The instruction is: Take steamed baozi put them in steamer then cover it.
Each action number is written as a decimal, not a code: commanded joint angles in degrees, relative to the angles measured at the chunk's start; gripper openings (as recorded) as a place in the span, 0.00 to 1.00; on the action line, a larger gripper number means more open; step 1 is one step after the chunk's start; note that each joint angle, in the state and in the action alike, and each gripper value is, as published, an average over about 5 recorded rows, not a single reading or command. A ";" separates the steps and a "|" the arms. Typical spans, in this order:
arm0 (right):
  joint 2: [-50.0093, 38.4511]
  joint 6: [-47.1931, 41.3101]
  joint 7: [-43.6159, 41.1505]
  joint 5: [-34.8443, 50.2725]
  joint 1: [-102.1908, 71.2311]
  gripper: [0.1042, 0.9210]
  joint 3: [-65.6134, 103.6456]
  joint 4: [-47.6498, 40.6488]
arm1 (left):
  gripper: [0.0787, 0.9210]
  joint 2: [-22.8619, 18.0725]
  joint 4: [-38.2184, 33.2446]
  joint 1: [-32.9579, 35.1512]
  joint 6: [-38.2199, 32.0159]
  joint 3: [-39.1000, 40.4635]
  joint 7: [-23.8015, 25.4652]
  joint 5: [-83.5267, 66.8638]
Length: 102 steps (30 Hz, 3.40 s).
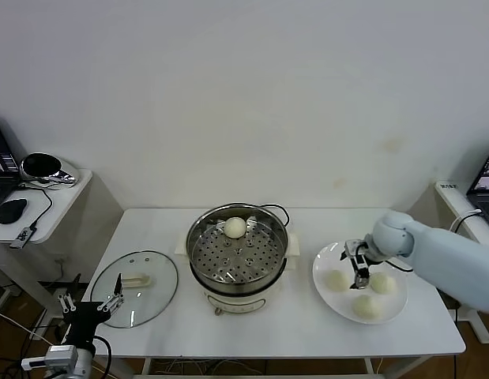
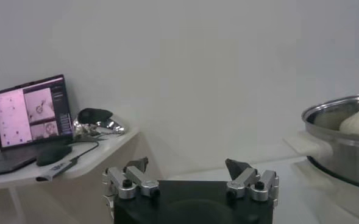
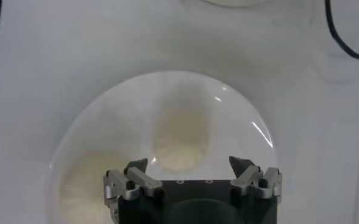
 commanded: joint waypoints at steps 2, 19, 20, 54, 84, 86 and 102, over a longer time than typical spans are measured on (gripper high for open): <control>2.96 0.00 0.19 -1.40 -3.27 0.88 2.35 -2.86 | 0.88 0.07 0.09 0.04 -0.07 -0.29 0.02 0.02; 2.78 0.25 -1.37 -2.59 -2.60 0.65 2.48 -3.11 | 0.88 -0.14 0.16 -0.15 -0.09 -0.21 0.03 0.00; 2.41 0.25 -1.64 -2.43 -2.10 0.64 2.36 -2.73 | 0.88 -0.10 0.12 -0.14 -0.08 -0.21 0.03 0.00; 34.77 -23.47 5.97 42.87 42.20 0.65 -23.21 1.07 | 0.88 0.39 -0.92 -1.84 0.29 0.46 -0.03 -2.17; 48.49 -24.93 9.12 38.52 25.30 0.65 -21.86 -15.85 | 0.88 -0.38 -1.58 -1.08 0.23 -0.08 0.03 -2.20; 48.46 -24.91 9.19 38.33 24.96 0.66 -21.56 -16.22 | 0.88 -0.28 -1.56 -1.03 0.23 -0.14 0.04 -2.23; 21.56 -19.83 -5.86 36.70 43.23 0.88 -21.91 6.61 | 0.88 -0.02 -2.50 -1.67 0.91 1.05 0.14 -1.93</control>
